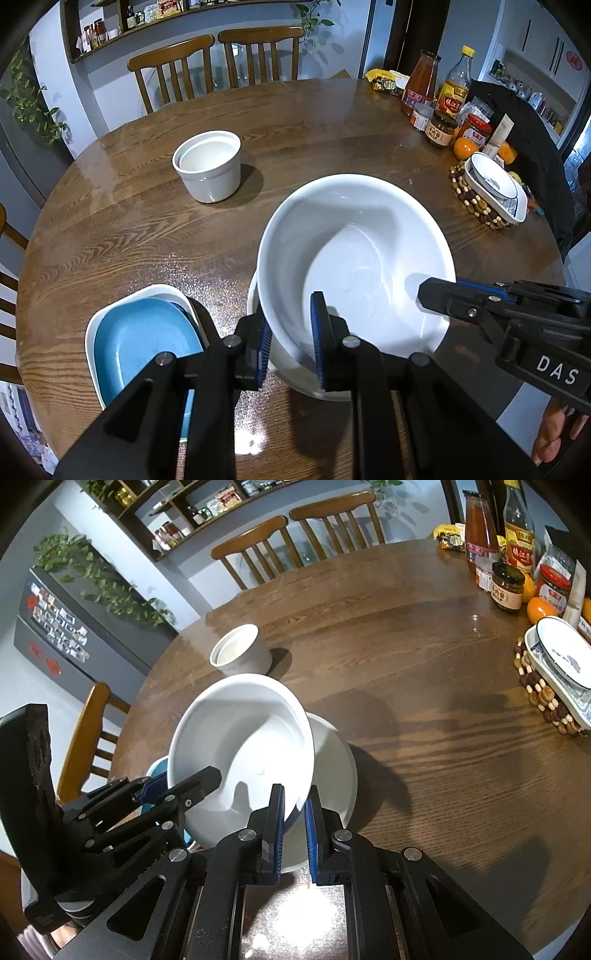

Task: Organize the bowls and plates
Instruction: 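Carry the smaller white bowl over the large white bowl and lower it in, then release the smaller white bowl inside the large bowl and open both tools, then move both tools toward the white ramekin, then grasp the white ramekin rim with both tools and lift it, then carry the ramekin over the nested bowls and lower it into the smaller bowl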

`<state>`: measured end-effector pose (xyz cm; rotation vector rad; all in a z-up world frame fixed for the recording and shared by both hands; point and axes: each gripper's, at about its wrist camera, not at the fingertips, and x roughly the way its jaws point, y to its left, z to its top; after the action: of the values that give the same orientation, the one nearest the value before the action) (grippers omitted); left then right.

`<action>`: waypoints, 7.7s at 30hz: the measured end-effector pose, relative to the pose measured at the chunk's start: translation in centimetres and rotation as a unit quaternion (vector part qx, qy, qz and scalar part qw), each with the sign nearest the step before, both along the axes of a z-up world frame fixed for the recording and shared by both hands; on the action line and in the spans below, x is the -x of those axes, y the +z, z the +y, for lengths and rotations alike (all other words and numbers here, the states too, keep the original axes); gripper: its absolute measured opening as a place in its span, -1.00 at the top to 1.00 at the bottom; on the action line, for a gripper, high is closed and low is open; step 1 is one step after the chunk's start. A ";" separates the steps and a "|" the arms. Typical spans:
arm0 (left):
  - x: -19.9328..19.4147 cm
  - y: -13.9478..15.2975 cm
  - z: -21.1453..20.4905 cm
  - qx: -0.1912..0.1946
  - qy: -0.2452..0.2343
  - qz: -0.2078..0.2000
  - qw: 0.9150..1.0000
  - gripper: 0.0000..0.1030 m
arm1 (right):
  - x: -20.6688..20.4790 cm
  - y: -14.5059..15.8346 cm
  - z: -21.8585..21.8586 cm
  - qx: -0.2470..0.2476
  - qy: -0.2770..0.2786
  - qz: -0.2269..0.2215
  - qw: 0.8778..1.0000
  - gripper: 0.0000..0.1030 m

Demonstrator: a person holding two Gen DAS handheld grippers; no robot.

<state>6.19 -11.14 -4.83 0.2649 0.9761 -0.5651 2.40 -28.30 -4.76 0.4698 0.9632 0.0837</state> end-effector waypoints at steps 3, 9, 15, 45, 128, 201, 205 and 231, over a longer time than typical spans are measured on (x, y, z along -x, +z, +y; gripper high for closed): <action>0.0 -0.2 0.0 -0.002 0.000 0.004 1.000 0.68 | 0.0 -0.1 0.1 -0.001 0.001 0.003 1.000 0.78; -0.1 -0.8 -0.1 -0.009 0.000 0.012 1.000 0.68 | -0.2 -0.6 0.0 -0.002 0.004 0.010 1.000 0.78; -0.2 -1.4 -0.2 -0.016 -0.002 0.024 1.000 0.68 | -0.3 -1.2 0.0 -0.005 0.003 0.020 1.000 0.78; -0.8 -3.5 -1.2 -0.042 0.001 0.050 0.998 0.68 | -1.0 -3.2 0.3 -0.011 0.011 0.050 0.999 0.77; -4.8 5.6 3.5 0.001 0.119 -0.059 0.991 -0.60 | -3.7 7.6 1.2 0.082 0.021 -0.055 0.995 -0.24; -14.5 0.7 -0.4 -0.019 0.123 -0.024 0.992 0.56 | -19.3 0.5 5.0 0.006 0.096 0.020 0.995 0.68; -12.0 2.0 -0.2 -0.014 0.109 -0.044 0.993 0.56 | -16.7 1.8 4.9 0.006 0.089 0.000 0.996 0.68; 0.7 5.0 -0.1 0.001 0.031 -0.104 0.994 0.56 | -3.0 4.7 4.5 0.016 0.033 -0.050 0.998 0.67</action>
<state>5.52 -11.26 0.17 0.2850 0.7804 -0.4717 5.39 -23.76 -0.07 0.4017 0.8800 0.1496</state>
